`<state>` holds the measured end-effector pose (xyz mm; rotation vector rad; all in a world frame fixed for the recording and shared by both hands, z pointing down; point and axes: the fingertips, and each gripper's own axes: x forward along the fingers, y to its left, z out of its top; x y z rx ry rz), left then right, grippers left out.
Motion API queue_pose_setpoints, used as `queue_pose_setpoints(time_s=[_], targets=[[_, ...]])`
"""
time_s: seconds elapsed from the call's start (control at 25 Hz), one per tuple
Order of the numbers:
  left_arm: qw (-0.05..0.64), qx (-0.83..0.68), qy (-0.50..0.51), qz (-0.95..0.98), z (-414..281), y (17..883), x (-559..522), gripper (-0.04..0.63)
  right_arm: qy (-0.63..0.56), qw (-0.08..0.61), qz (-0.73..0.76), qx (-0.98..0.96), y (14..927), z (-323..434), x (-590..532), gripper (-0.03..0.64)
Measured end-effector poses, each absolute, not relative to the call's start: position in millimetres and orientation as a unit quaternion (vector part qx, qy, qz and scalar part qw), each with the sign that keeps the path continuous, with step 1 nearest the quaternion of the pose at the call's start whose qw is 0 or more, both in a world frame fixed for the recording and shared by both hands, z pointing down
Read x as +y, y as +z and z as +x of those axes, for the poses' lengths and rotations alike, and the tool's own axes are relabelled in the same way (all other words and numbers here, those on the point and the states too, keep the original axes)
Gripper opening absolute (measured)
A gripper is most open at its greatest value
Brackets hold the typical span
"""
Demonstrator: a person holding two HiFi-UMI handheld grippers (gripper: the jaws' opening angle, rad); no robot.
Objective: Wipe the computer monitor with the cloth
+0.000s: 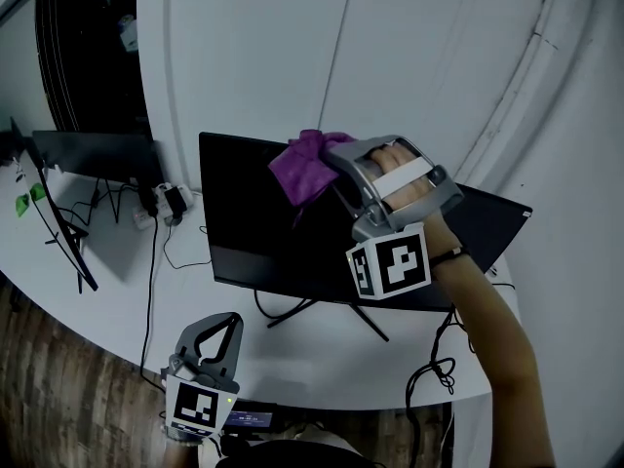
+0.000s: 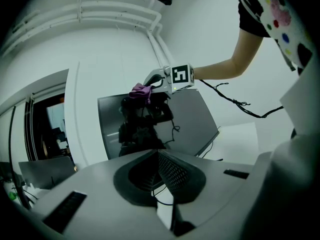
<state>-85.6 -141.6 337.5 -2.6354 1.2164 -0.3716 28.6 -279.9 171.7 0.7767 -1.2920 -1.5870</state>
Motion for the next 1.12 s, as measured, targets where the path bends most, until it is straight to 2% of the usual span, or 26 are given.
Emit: queue_pose_setpoints(time_s=[0.32,0.72,1.12], targets=[[0.107,0.397,-0.121,-0.904,-43,337,-139,0.005,-0.630,0.476,0.334,-0.515,173,85,-267,0.063],[0.099,0.375,-0.116,-0.915,-30,346,-141,0.005,-0.607,0.496,0.361,-0.505,174,118,-258,0.063],[0.107,0.355,-0.118,-0.921,13,347,-140,0.005,-0.585,0.504,0.393,-0.499,176,185,-239,0.063]])
